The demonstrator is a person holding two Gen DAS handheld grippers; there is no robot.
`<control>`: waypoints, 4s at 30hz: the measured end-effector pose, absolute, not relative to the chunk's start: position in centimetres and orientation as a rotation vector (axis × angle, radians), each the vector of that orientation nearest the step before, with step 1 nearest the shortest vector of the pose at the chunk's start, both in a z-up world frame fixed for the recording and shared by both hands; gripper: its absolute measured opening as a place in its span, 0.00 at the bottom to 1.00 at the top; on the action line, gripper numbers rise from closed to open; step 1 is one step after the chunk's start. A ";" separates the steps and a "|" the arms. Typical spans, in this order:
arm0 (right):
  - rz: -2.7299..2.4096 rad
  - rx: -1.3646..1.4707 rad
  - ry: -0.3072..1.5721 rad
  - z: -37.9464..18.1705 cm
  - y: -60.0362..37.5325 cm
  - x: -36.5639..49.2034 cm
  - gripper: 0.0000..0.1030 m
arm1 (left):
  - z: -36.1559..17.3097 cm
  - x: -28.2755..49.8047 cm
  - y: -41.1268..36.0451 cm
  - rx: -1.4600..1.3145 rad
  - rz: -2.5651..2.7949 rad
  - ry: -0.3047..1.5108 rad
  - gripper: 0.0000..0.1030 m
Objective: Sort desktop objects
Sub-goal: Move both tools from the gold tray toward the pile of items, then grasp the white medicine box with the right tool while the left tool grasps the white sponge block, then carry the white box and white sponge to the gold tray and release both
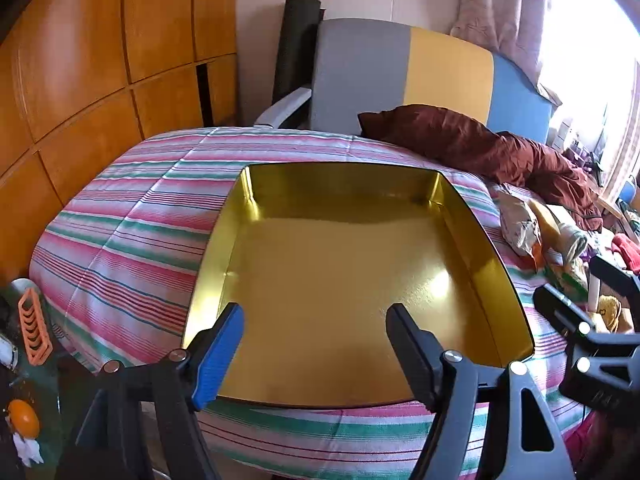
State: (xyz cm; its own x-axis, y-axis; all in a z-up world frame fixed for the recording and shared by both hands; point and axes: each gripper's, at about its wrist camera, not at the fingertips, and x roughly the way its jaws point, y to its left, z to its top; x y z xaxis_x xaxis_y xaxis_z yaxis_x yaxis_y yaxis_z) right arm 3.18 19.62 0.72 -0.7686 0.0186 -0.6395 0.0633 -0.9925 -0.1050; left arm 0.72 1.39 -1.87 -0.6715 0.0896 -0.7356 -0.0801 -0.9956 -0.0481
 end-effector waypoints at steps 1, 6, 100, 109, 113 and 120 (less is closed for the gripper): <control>-2.931 1.065 0.183 0.7 20.2 3.2 1.00 | -1.9 0.6 1.4 -1.231 2.780 -0.025 0.72; -2.946 1.099 0.150 0.9 22.0 3.2 1.00 | -2.7 0.1 1.5 -1.272 2.729 -0.078 0.72; -2.824 1.582 -0.042 -0.8 57.8 1.5 0.50 | -1.8 -1.4 31.9 -1.040 1.885 0.050 0.17; -2.903 1.540 -0.012 1.7 56.4 1.9 0.50 | 0.4 -1.8 24.0 -1.016 2.047 -0.033 0.17; -2.890 1.447 0.002 4.1 52.9 1.7 0.50 | 0.9 -2.2 20.1 -1.009 2.134 -0.071 0.17; -2.726 1.307 0.111 6.6 41.5 -0.6 0.50 | 1.3 -3.1 11.6 -1.011 2.334 -0.154 0.17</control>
State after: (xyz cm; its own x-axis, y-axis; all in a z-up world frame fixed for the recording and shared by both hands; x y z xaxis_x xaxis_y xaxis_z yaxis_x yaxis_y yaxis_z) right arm -0.58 41.45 6.57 -0.6214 -0.0730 -0.7801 0.1363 -0.9905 -0.0159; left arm -3.06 11.63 1.32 -0.5409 0.5563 -0.6309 -0.4687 -0.8222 -0.3231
